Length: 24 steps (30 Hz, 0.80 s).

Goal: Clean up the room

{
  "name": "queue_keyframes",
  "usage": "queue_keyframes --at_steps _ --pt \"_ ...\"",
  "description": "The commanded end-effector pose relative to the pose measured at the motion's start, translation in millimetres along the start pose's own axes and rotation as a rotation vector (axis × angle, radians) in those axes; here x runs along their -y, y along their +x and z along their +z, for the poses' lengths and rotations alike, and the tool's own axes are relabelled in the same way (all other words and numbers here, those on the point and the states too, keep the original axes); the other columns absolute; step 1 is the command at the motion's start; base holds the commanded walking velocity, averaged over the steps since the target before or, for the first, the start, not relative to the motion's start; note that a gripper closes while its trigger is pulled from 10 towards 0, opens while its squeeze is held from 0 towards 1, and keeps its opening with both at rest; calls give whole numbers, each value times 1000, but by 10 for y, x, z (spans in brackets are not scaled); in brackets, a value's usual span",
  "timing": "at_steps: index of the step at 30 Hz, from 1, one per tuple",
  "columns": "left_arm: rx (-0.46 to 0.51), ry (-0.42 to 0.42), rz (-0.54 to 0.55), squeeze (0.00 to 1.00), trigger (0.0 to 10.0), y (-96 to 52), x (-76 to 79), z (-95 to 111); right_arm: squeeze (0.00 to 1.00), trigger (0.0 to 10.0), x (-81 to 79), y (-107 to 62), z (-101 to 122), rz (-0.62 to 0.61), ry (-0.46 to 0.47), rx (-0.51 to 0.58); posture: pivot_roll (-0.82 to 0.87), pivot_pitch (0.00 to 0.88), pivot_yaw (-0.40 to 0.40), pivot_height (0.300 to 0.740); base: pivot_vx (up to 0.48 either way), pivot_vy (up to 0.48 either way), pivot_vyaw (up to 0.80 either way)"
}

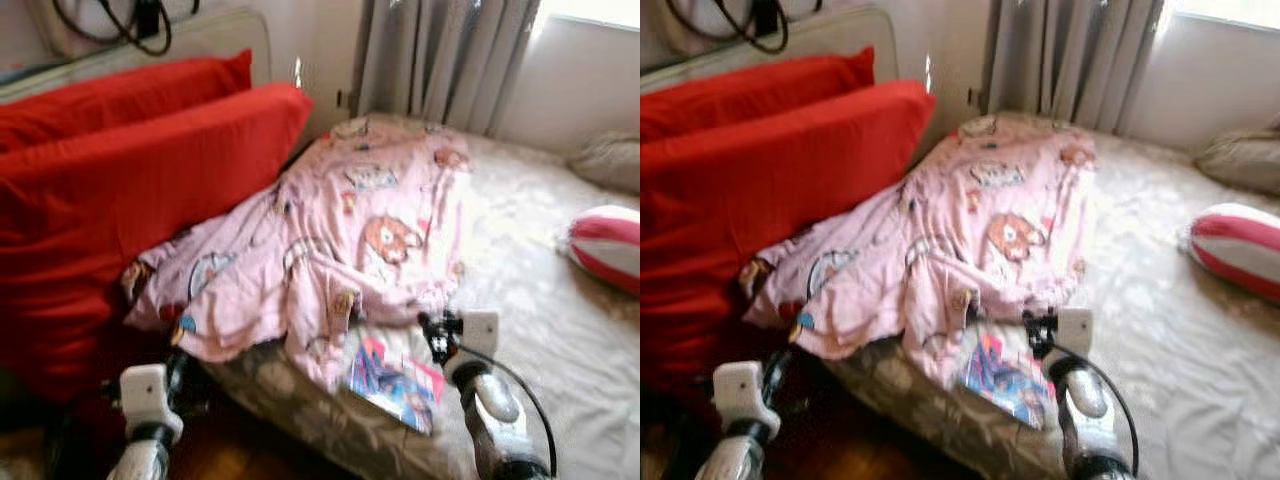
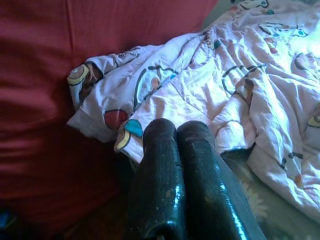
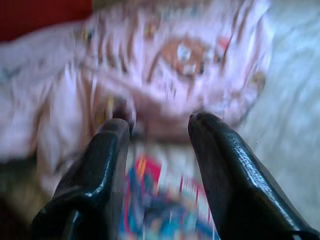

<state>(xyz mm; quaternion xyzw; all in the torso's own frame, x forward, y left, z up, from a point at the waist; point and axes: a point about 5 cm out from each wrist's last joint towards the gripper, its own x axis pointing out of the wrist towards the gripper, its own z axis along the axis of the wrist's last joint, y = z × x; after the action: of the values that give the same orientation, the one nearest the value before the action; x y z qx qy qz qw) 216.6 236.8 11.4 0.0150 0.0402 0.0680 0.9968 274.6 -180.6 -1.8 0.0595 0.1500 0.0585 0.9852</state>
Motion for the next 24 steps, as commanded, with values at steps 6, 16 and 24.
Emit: queue_keyframes --at_steps 6,16,24 --pt "65 -26 -49 0 10000 46 113 171 0 10000 79 27 183 -28 -24 89 145 0 -57 740 0 0 0" --pt "97 -20 -54 0 10000 99 95 342 0 10000 32 69 237 -39 -49 91 145 0 -59 730 0 0 0" --pt "89 -10 -35 0 10000 162 -22 434 0 10000 -12 108 278 -49 -47 97 145 0 -25 675 0 0 0"
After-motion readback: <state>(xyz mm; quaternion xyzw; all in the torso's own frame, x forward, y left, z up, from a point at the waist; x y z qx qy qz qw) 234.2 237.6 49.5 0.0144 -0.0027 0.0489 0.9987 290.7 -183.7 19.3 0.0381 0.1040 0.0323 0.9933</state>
